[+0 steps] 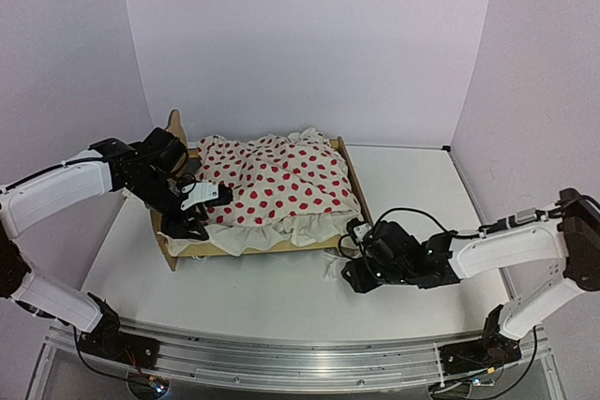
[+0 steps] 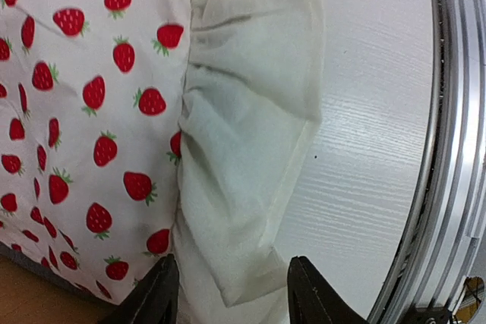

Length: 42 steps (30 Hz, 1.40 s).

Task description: Set up the pet bed

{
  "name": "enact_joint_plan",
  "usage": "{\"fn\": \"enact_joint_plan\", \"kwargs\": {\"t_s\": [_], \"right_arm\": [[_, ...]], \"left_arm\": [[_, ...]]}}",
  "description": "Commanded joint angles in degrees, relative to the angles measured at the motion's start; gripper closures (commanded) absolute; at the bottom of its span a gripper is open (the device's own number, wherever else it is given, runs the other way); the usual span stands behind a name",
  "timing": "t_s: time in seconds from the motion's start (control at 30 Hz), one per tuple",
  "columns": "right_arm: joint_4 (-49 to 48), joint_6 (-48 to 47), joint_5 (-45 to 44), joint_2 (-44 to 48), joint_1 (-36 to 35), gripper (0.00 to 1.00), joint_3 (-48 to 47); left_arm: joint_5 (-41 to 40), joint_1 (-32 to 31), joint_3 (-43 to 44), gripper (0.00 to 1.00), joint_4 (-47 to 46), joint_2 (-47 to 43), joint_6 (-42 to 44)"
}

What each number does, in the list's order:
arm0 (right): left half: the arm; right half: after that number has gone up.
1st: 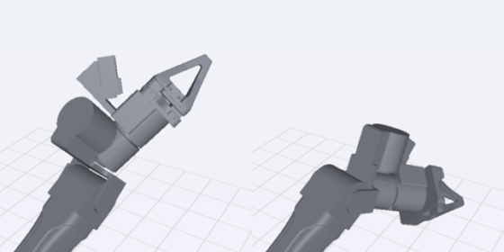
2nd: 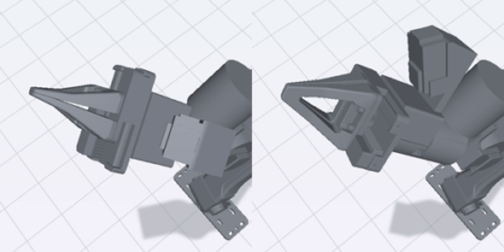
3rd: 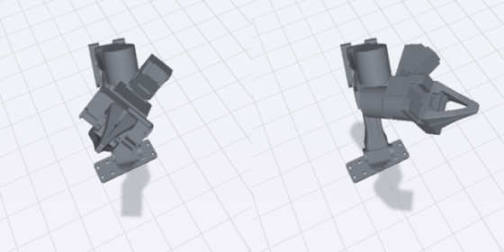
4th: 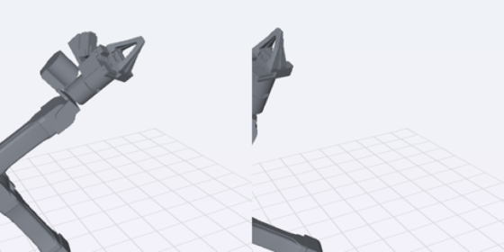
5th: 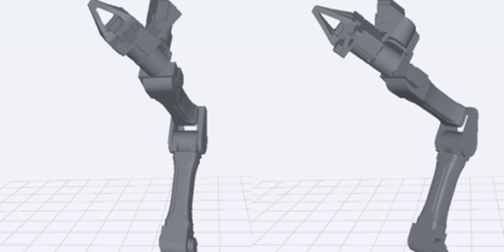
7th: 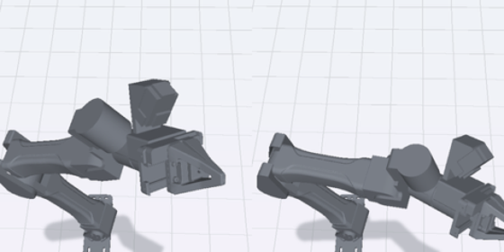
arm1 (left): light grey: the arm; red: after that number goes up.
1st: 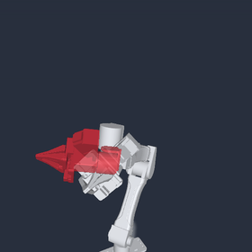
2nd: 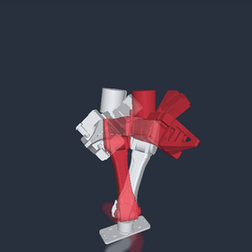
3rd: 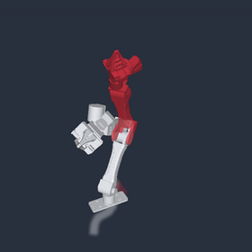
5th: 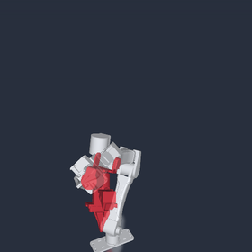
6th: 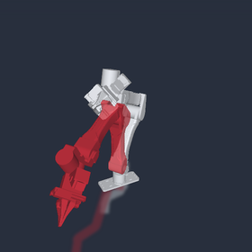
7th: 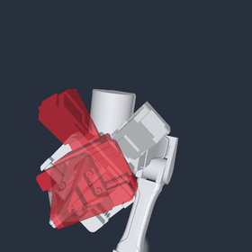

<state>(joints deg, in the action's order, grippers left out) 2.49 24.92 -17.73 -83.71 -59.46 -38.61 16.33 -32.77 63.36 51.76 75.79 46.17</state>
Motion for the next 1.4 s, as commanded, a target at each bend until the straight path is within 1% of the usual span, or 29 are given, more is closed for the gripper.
{"fn": "enact_joint_plan", "kwargs": {"t_s": [0.0, 0.1, 0.23, 0.3, 0.37, 0.43, 0.47, 0.5, 0.57, 0.6, 0.67, 0.73, 0.8, 0.87, 1.0, 1.13, 1.17, 1.27, 1.37], "right_arm": [[-14.7, 3.9, -5.3, -7.5, -1.8, 0.50, -3.5], [-15.2, 6.1, -6.9, -12.1, -2.8, 0.48, -5.9], [-14.9, 9.0, -6.5, -17.5, -3.0, 0.48, -8.1], [-12.5, 11.3, -7.3, -19.6, -3.0, 0.50, -8.8], [-5.8, 14.3, -9.0, -21.3, -3.0, 0.57, -10.5], [0.0, 16.5, -9.8, -21.8, -3.0, 0.66, -11.0], [0.9, 17.5, -9.5, -21.8, -3.0, 0.70, -10.3], [1.4, 18.4, -8.8, -21.7, -3.0, 0.78, -9.4], [2.2, 20.1, -6.8, -20.8, -3.0, 0.97, -7.7], [2.6, 20.7, -5.4, -19.6, -3.1, 1.00, -6.6], [3.1, 21.4, -3.2, -15.6, -3.2, 1.00, -4.2], [4.3, 22.0, -1.6, -9.8, -3.2, 1.00, -1.2], [8.3, 22.1, 0.6, -4.1, -3.2, 1.00, 0.0], [12.1, 22.1, 3.3, 0.4, -3.1, 1.00, 1.0], [17.1, 22.3, 8.7, 8.0, -3.2, 1.00, 3.3], [21.0, 21.5, 13.6, 13.0, -3.2, 1.00, 4.0], [22.2, 21.2, 14.6, 13.9, -3.2, 1.00, 4.0], [22.8, 20.2, 16.8, 15.9, -3.2, 1.00, 4.8], [22.7, 18.1, 16.3, 16.5, -3.2, 1.00, 4.5]], "left_arm": [[8.0, 0.3, 3.8, 0.43, -6.5, -2.5, -3.6], [10.4, 0.3, 3.1, 0.38, -10.5, -4.3, -6.4], [13.2, 0.2, 1.6, 0.38, -15.6, -5.9, -10.1], [14.4, 0.1, 1.3, 0.38, -17.5, -6.1, -11.5], [15.0, -0.1, 1.3, 0.38, -18.8, -6.0, -12.4], [15.5, -0.3, 1.1, 0.38, -19.9, -6.0, -13.0], [15.8, -0.4, 0.8, 0.39, -20.7, -6.0, -13.3], [16.1, -0.6, 0.6, 0.39, -21.7, -6.1, -13.8], [16.8, -1.2, 0.2, 0.39, -24.1, -6.0, -15.1], [17.4, -1.8, 0.0, 0.39, -25.5, -5.7, -15.8], [18.3, -4.0, -0.2, 0.39, -27.8, -5.0, -16.7], [18.1, -8.5, -0.9, 0.38, -30.1, -3.8, -16.8], [18.0, -11.4, -2.4, 0.38, -33.1, -1.9, -17.8], [19.8, -13.2, -3.9, 0.38, -35.8, 0.4, -19.3], [21.0, -18.5, -6.6, 0.38, -43.6, 5.9, -18.2], [21.3, -23.6, -7.8, 0.38, -51.2, 11.8, -17.4], [21.1, -24.3, -8.6, 0.38, -54.9, 13.3, -17.5], [19.8, -26.4, -11.3, 0.37, -65.8, 17.6, -21.2], [19.1, -28.8, -12.5, 0.35, -74.4, 22.9, -24.1]]}}
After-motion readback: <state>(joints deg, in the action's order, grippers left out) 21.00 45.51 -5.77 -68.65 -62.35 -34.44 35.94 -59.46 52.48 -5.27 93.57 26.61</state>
